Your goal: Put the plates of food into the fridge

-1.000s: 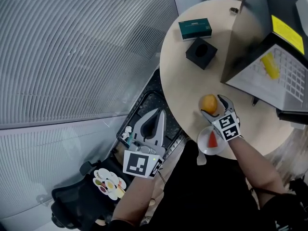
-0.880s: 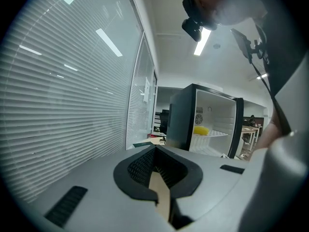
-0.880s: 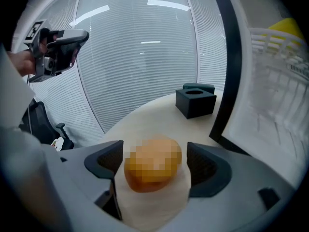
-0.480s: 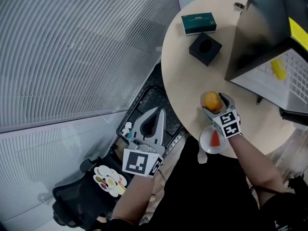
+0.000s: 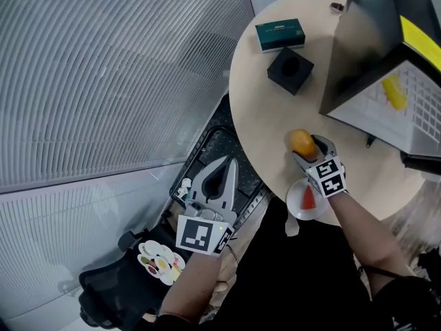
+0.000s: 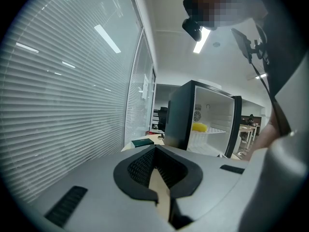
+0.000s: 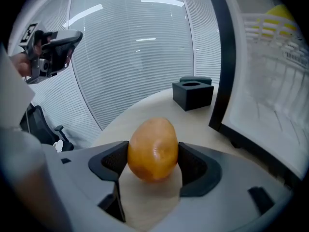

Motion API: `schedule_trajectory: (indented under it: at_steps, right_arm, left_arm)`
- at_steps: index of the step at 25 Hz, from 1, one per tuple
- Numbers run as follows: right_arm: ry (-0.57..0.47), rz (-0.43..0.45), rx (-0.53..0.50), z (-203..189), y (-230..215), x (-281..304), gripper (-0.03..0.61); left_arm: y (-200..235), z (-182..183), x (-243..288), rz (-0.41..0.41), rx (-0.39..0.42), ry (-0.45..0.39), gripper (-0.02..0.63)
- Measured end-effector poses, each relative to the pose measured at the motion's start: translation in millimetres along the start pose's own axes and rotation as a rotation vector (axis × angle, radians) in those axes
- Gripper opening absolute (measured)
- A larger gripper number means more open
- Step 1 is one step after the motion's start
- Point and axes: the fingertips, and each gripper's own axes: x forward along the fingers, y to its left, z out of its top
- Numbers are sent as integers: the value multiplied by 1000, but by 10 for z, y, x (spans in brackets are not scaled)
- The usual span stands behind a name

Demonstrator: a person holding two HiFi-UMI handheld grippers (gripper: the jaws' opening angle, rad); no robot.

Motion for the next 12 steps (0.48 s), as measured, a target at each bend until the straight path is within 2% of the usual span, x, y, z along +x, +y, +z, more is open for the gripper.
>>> schedule_trajectory:
  at_steps: [12]
  right_arm:
    - [-72, -38, -5, 220, -112, -340, 334]
  left_arm:
    - [-231, 208, 14, -48, 36, -43, 3]
